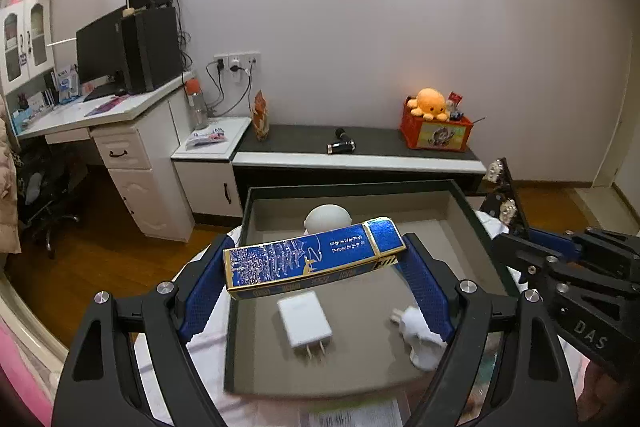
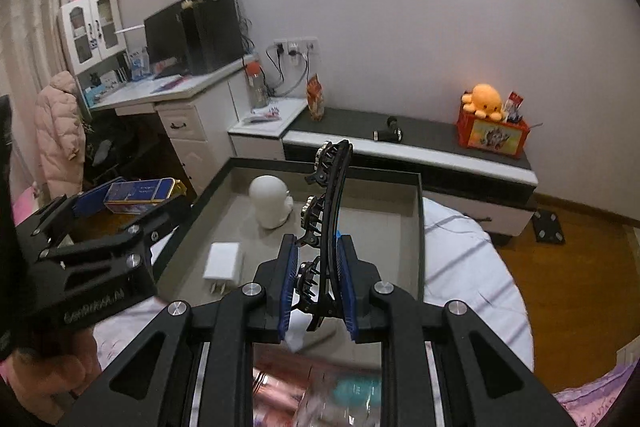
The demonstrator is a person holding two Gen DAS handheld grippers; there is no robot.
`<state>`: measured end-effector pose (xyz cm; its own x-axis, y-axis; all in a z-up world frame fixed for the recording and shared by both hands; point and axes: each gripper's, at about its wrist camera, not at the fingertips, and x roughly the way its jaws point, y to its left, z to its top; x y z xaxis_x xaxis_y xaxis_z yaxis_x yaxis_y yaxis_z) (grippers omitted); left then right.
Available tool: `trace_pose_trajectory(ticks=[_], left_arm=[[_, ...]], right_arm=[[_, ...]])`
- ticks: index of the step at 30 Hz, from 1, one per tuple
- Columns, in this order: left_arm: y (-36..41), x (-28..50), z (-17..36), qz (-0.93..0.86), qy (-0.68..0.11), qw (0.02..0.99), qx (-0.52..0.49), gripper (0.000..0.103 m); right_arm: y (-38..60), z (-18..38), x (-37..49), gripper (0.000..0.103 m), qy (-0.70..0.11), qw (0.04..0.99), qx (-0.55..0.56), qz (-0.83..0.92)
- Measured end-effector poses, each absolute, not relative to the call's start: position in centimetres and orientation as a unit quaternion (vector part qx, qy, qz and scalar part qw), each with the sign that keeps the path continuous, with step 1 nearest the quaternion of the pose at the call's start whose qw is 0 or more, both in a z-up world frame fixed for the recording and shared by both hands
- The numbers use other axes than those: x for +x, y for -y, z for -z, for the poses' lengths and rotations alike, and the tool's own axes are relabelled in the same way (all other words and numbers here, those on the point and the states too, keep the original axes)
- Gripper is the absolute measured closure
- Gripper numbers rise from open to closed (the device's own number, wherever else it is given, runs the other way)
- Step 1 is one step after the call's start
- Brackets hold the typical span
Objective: Organize rigid objects
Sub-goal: 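Place the box with the left tool while the right tool places the track in the tray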
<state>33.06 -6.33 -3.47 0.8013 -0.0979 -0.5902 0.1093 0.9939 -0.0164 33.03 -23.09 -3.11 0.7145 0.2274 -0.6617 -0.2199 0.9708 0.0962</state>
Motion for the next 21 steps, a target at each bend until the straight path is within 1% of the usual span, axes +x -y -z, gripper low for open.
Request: trace_pose_trajectory(ticks=[7,18,21], left_arm=[[6.9,37.2,6.9,0.054,-0.351,0.935,0.002,0.018],[8.6,39.4,10.2,0.050,-0.396,0.917,0.020,0.018],[8.4,39.4,10.6,0.044,-0.401,0.915,0.024,0.014]], right_arm=[[23.9,6.9,37.8,0.082,-0.404,0.908,0.027,-0.112],[24.7,9.8,40.0,0.082,-0.442,0.891,0.031,-0.102],[24.6,10.3,40.2,0.082,-0.449,0.887,0.030,-0.102]])
